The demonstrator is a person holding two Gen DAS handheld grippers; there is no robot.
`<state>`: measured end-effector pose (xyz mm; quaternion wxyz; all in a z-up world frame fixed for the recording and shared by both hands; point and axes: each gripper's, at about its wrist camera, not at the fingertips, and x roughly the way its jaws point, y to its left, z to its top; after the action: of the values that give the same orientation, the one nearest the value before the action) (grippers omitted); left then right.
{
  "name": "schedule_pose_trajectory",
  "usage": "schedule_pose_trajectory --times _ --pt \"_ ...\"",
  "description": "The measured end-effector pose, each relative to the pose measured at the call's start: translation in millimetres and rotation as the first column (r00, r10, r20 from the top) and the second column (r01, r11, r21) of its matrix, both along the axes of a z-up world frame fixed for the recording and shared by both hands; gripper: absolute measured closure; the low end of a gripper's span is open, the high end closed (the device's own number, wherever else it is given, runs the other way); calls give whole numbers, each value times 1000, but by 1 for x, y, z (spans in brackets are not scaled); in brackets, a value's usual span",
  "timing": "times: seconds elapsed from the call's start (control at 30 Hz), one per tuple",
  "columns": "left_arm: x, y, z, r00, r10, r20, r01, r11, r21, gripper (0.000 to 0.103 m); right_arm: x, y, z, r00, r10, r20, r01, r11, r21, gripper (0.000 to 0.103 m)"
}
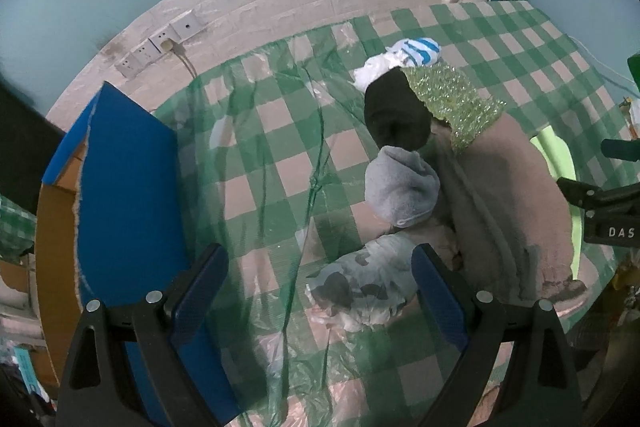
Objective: Organize soft objects
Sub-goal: 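Lower the right tool to the light green cloth while the left tool approaches the silver foil bundle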
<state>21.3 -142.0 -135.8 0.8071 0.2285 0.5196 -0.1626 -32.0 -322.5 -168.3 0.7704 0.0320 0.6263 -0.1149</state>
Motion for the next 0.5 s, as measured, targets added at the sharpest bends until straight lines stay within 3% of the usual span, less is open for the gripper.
schedule_pose_trajectory --times 0.4,0.5 --pt "6 -6 -23 999 -16 -50 17 1000 7 9 3 15 -18 999 48 -20 -48 999 15 18" --pt "6 -7 -27 998 -18 -66 18 1000 -2 9 4 19 -22 998 58 -19 -58 998 25 25"
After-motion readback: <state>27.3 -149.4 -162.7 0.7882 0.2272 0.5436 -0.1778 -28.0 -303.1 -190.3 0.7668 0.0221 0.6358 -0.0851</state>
